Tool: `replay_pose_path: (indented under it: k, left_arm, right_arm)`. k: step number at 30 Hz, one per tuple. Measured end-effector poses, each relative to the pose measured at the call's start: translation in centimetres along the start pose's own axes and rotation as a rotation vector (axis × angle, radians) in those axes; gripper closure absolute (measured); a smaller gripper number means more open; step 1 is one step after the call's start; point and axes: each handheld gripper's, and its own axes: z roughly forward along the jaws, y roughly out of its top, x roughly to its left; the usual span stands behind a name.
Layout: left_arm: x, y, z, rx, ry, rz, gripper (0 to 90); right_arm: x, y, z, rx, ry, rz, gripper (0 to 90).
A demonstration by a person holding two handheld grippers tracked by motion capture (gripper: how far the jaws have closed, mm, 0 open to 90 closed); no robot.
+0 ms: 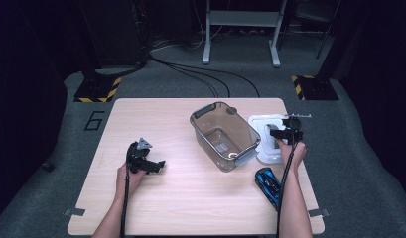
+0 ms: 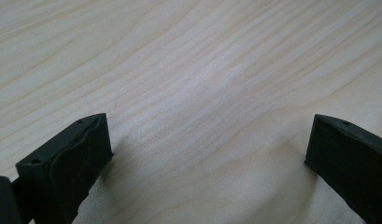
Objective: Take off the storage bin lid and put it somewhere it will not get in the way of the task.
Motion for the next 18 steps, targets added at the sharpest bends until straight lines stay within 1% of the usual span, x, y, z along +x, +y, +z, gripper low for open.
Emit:
replay_pose_path:
  k: [1, 2, 3, 5, 6, 7, 8, 9, 10, 12, 13, 14, 15, 16, 17, 18]
  left_arm:
    - [0.0, 0.0, 0.0, 0.000, 0.000, 0.000, 0.1]
    - [0.0, 0.0, 0.0, 0.000, 0.000, 0.000, 0.1]
    - [0.0, 0.0, 0.0, 0.000, 0.000, 0.000, 0.1]
    - [0.0, 0.0, 0.0, 0.000, 0.000, 0.000, 0.1]
    - [0.0, 0.0, 0.0, 0.000, 0.000, 0.000, 0.1]
    - [0.0, 0.0, 0.0, 0.000, 0.000, 0.000, 0.1]
    - [0.0, 0.0, 0.0, 0.000, 0.000, 0.000, 0.1]
    - [0.0, 0.0, 0.0, 0.000, 0.000, 0.000, 0.1]
    - [0.0, 0.0, 0.0, 0.000, 0.000, 0.000, 0.1]
    - [0.0, 0.0, 0.0, 0.000, 0.000, 0.000, 0.1]
    - [0.0, 0.0, 0.0, 0.000, 0.000, 0.000, 0.1]
    - [0.0, 0.0, 0.0, 0.000, 0.000, 0.000, 0.1]
    - [0.0, 0.0, 0.0, 0.003, -0.003, 0.000, 0.1]
    - [0.0, 0.0, 0.0, 0.004, -0.002, 0.000, 0.1]
    - [0.0, 0.0, -0.1, 0.007, -0.005, 0.001, 0.1]
    - [0.0, 0.0, -0.1, 0.007, -0.005, 0.001, 0.1]
  right_arm:
    - [-0.1, 0.0, -0.6, -0.001, 0.027, -0.002, 28.3]
    - [-0.1, 0.0, -0.6, -0.001, 0.027, -0.002, 28.3]
    - [-0.1, -0.1, -0.9, -0.007, 0.042, -0.006, 27.5]
    - [-0.2, -0.2, -1.8, -0.015, 0.071, -0.029, 24.6]
    - [-0.2, -0.3, -2.0, -0.017, 0.077, -0.035, 23.3]
    - [-0.3, -0.5, -2.7, -0.023, 0.093, -0.050, 20.1]
    - [-0.3, -0.7, -3.1, -0.021, 0.095, -0.058, 18.9]
    - [-0.3, -0.8, -3.4, -0.017, 0.098, -0.076, 16.9]
    - [-0.3, -0.9, -3.7, -0.011, 0.107, -0.079, 15.5]
    - [-0.1, -1.3, -4.4, -0.005, 0.098, -0.103, 14.8]
    - [-0.1, -1.3, -4.4, -0.005, 0.098, -0.103, 14.8]
    - [-0.1, -1.7, -4.9, -0.010, 0.110, -0.128, 13.8]
    - [0.0, -2.0, -5.3, -0.004, 0.113, -0.129, 13.3]
    - [0.0, -2.0, -5.3, -0.004, 0.113, -0.129, 13.3]
    - [0.0, -2.2, -5.6, -0.001, 0.118, -0.143, 12.5]
    - [0.2, -2.5, -5.8, 0.002, 0.125, -0.137, 11.4]
